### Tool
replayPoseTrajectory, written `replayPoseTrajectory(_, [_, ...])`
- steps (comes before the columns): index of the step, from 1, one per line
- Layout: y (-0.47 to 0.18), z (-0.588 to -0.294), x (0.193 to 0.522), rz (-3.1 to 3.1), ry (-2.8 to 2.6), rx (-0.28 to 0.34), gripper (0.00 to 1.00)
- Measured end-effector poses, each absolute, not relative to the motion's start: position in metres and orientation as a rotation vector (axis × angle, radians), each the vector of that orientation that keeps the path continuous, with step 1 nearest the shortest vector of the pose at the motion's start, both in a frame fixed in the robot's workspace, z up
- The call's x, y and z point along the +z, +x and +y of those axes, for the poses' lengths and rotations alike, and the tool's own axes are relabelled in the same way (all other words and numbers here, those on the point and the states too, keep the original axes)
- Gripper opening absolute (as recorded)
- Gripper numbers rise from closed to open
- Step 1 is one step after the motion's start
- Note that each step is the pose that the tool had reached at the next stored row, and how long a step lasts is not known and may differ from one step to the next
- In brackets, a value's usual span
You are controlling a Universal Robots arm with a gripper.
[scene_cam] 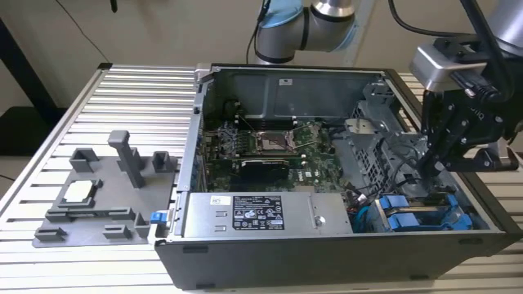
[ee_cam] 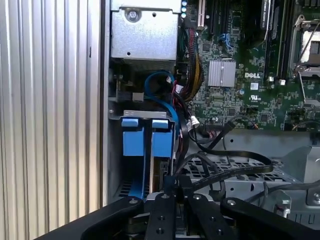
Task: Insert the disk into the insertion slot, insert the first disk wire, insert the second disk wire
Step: 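Insert the second disk wire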
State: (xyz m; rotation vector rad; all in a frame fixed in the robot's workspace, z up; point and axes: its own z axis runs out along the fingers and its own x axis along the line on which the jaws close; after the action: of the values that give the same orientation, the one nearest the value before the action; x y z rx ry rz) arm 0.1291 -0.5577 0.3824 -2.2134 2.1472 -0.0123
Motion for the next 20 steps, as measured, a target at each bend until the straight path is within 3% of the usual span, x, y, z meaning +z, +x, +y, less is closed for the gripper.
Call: replayPoseTrajectory(20, [0.14, -0.583, 0.38, 2.181, -2.221, 0.195, 0.16])
